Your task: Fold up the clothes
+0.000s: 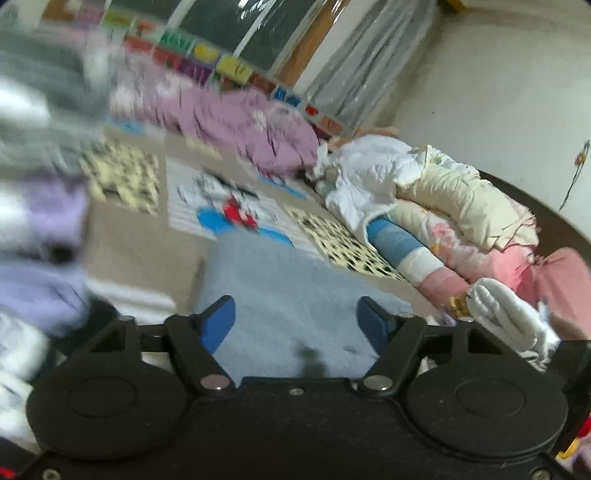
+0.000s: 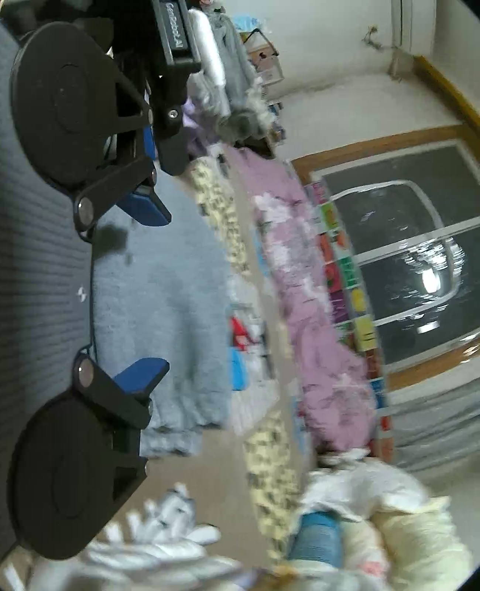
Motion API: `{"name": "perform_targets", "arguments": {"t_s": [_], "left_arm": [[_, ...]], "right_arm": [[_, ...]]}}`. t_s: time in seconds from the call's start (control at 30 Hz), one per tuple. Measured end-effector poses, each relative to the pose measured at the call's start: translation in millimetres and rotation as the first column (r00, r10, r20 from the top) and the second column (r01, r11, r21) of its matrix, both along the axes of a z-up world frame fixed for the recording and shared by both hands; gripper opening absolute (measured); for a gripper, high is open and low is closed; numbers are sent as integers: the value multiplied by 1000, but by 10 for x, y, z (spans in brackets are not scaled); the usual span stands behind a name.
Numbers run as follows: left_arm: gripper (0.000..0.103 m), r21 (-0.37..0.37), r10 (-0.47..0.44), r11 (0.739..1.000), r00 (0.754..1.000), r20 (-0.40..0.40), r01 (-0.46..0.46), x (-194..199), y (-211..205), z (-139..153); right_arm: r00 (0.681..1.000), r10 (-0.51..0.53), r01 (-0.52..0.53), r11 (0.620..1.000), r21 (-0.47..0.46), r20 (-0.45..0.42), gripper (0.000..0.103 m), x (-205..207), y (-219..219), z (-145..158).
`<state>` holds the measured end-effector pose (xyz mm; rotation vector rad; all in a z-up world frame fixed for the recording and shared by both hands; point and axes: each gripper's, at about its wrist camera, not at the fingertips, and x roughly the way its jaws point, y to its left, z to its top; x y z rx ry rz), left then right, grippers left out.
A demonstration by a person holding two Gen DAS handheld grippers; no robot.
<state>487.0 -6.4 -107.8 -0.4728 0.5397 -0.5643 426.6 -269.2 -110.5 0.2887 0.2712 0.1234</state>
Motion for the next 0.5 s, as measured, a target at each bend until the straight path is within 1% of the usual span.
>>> {"name": "perform_targets", "arguments": {"t_s": [0.03,0.07,0.1,0.13,0.17,0.2,0.23,0.27,0.3,0.33,0.37,0.4,0.43,0.47,0.5], "left_arm": [[82,4,11,1000,1000,-3,-11,-6,40,31],[82,7,21,1000,1000,-5,-21,-12,81,62],[82,5,28,1000,998,-47,-28,31,110,5],[82,4,31,1000,992,-122,-31,113,113,-124],[82,1,25,1000,985,-169,-25,174,91,-240],[82,-8,12,1000,981,-195,-13,218,62,-341],[81,-5,0,1000,983,-185,-1,231,16,-384],[64,14,-27,999,988,-150,29,222,-62,-365],[57,41,-64,997,991,-116,69,211,-155,-329],[56,91,-74,993,996,-43,78,158,-246,-263],[51,124,-75,990,996,52,69,73,-306,-184],[48,113,-76,992,990,116,63,17,-315,-128],[48,86,-73,994,984,162,60,-17,-304,-87],[49,82,-55,996,989,139,44,21,-296,-122],[51,94,-27,995,997,70,20,108,-290,-211]], "right_arm": [[999,-36,37,999,-29,28,80,-58,17,39],[994,-99,102,993,-65,47,83,-147,29,112],[989,-139,143,987,-75,54,86,-206,4,132],[986,-164,166,984,-63,35,91,-207,-58,96],[985,-174,173,984,-50,2,91,-162,-112,60],[985,-167,165,985,-54,-33,90,-112,-122,11],[985,-160,156,986,-57,-67,90,-62,-132,-38],[983,-153,147,987,-60,-102,90,-11,-142,-87],[980,-146,139,988,-61,-136,90,38,-156,-135],[978,-140,138,990,-23,-153,89,65,-229,-167],[978,-132,136,991,13,-160,87,76,-281,-187],[978,-125,135,990,48,-166,86,86,-329,-207],[980,-130,141,988,60,-151,82,70,-318,-207],[981,-135,146,987,71,-136,78,54,-305,-206],[984,-136,143,988,59,-116,76,43,-276,-192]]}}
